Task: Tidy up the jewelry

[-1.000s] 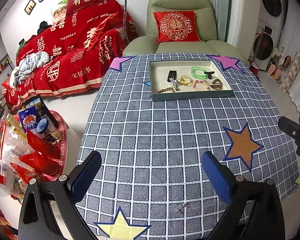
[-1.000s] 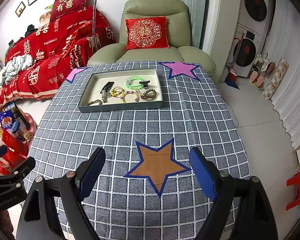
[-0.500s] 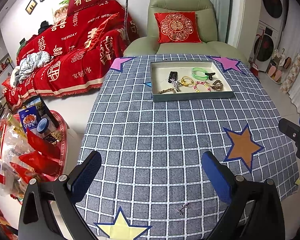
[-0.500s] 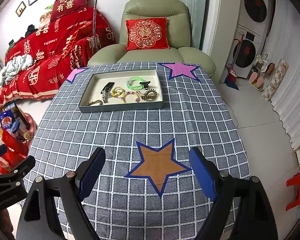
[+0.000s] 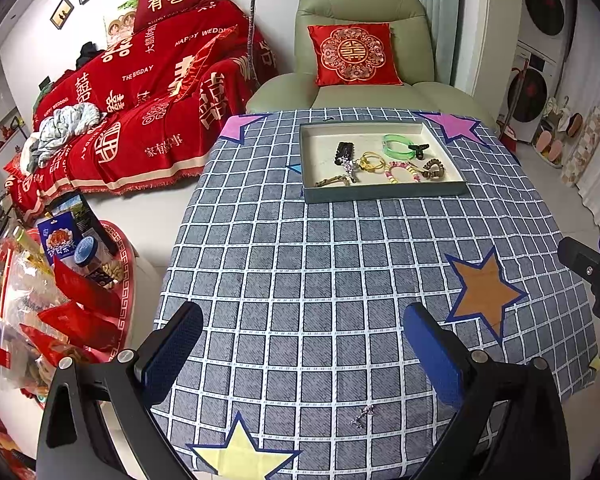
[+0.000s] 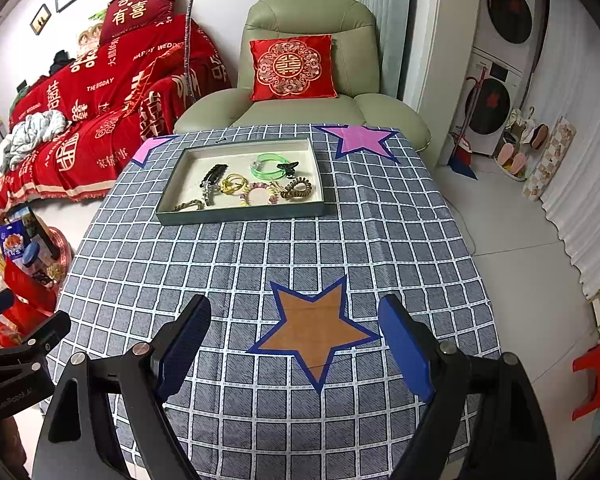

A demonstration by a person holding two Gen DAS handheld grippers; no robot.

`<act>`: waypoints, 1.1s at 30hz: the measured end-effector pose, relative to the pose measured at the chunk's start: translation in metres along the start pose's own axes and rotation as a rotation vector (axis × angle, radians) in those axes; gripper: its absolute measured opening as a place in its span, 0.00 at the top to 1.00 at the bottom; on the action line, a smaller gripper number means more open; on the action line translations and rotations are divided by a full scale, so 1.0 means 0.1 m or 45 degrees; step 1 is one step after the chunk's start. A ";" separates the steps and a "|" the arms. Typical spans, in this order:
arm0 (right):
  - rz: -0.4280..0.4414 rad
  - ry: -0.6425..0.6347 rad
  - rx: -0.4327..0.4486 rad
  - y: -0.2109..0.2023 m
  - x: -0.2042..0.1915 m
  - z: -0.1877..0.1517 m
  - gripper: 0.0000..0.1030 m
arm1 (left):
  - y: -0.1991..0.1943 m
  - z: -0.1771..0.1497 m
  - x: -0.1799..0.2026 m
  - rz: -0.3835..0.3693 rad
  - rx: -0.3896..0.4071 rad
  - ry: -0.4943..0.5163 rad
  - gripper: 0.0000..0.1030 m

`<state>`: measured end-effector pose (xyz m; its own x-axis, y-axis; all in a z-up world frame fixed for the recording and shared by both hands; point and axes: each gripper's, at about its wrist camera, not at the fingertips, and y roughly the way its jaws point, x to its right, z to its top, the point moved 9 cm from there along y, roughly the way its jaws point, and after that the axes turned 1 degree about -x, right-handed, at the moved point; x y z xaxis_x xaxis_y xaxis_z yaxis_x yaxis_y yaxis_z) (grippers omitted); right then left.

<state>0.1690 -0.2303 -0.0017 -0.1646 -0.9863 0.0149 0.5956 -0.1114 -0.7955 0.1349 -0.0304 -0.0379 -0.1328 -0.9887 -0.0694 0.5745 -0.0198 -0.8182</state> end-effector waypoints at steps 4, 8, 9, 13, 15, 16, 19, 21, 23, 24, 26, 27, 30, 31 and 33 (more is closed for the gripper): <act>0.000 -0.001 0.001 0.00 0.00 0.00 0.15 | 0.00 0.00 0.00 0.000 0.000 0.000 0.00; 0.001 -0.001 0.000 0.00 0.00 0.00 0.15 | 0.00 0.00 0.00 0.000 0.001 0.000 0.00; 0.000 -0.001 0.001 0.00 0.00 -0.01 0.15 | 0.00 0.00 0.00 0.000 0.000 0.000 0.00; 0.000 0.001 0.001 0.00 0.00 0.00 0.15 | 0.00 0.00 0.01 0.000 0.000 0.000 0.00; 0.000 0.000 0.001 0.00 0.00 0.00 0.15 | 0.00 0.00 0.01 -0.001 0.000 0.000 0.00; 0.000 0.000 0.002 0.00 0.00 0.00 0.15 | 0.00 0.00 0.01 0.000 0.001 0.000 0.00; -0.001 -0.001 0.001 0.00 0.00 0.00 0.15 | 0.00 0.00 0.01 0.000 0.000 0.000 0.00; 0.000 0.000 0.000 0.01 0.01 0.00 0.15 | 0.00 0.00 0.01 0.000 0.001 0.000 0.00; 0.000 0.000 0.001 0.01 0.01 0.00 0.15 | 0.00 0.00 0.01 0.001 0.000 -0.001 0.00; 0.001 -0.001 0.001 0.01 0.01 0.00 0.15 | 0.00 0.00 0.01 0.001 -0.001 -0.001 0.00; 0.001 -0.002 0.001 0.01 0.01 0.00 0.15 | 0.00 -0.01 0.02 0.000 -0.002 -0.002 0.00; 0.001 -0.002 0.001 0.00 0.01 0.00 0.15 | 0.00 -0.01 0.02 0.000 -0.003 -0.002 0.00; 0.000 -0.001 0.001 0.00 0.00 -0.01 0.15 | -0.01 -0.01 0.02 0.001 -0.001 0.001 0.00; 0.000 -0.001 0.001 0.00 0.00 -0.01 0.15 | 0.00 -0.01 0.02 0.002 -0.002 0.001 0.00; 0.000 -0.001 0.000 0.01 0.00 0.00 0.15 | -0.01 -0.01 0.02 0.003 -0.003 0.005 0.00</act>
<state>0.1690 -0.2305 -0.0024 -0.1640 -0.9863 0.0157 0.5957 -0.1117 -0.7954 0.1332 -0.0320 -0.0382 -0.1342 -0.9882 -0.0737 0.5733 -0.0168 -0.8192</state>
